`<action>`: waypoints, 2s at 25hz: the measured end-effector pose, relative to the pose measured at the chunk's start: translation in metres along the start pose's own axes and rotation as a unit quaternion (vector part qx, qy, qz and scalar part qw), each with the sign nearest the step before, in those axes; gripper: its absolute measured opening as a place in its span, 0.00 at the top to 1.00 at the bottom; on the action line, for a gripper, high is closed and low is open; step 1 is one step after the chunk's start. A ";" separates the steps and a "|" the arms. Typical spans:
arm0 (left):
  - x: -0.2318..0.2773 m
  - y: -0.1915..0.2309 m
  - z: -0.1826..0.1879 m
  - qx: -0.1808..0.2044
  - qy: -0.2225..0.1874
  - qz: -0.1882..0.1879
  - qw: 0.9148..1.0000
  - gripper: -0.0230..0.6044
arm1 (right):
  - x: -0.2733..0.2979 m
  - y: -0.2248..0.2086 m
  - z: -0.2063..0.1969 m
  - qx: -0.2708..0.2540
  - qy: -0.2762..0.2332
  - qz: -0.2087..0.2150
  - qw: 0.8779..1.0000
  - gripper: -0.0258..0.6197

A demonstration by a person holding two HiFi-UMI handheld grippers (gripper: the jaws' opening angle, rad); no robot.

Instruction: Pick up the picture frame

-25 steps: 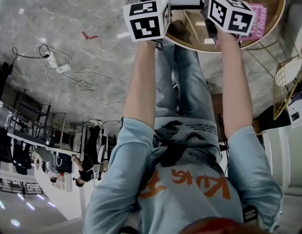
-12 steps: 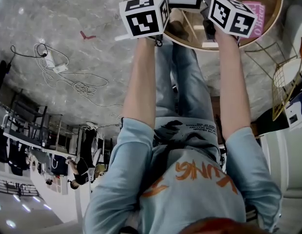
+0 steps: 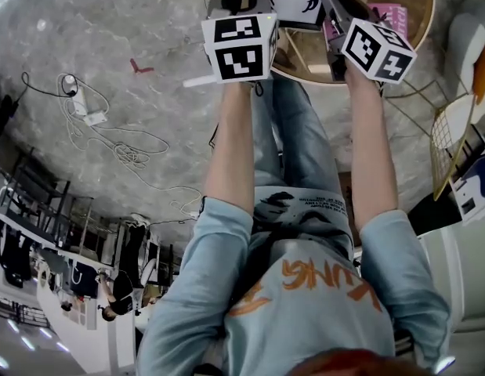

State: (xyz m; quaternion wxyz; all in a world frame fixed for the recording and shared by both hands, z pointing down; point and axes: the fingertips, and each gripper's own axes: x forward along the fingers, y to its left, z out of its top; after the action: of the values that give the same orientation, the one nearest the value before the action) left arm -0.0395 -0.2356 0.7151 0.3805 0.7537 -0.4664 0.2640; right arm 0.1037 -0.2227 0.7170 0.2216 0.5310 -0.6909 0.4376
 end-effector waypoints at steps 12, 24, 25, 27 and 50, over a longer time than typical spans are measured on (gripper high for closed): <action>-0.072 -0.057 0.042 0.009 -0.075 -0.010 0.997 0.84 | -0.088 0.016 0.040 -0.044 -0.066 0.025 0.997 0.85; -0.176 -0.105 0.124 0.019 -0.144 -0.008 0.989 0.84 | -0.194 0.064 0.123 -0.084 -0.145 0.038 0.985 0.85; -0.184 -0.107 0.132 0.018 -0.152 -0.007 0.988 0.84 | -0.201 0.070 0.131 -0.086 -0.154 0.041 0.983 0.85; -0.201 -0.112 0.143 0.017 -0.167 -0.007 0.986 0.84 | -0.215 0.080 0.143 -0.082 -0.172 0.052 0.980 0.85; -0.388 -0.173 0.279 0.104 -0.350 0.005 0.931 0.83 | -0.389 0.188 0.276 -0.204 -0.334 0.092 0.916 0.85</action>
State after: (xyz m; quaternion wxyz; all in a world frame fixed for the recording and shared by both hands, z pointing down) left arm -0.0361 -0.2212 0.2071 0.1117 0.8312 -0.5437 0.0321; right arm 0.1049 -0.2341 0.2046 0.0402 0.5235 -0.8448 0.1029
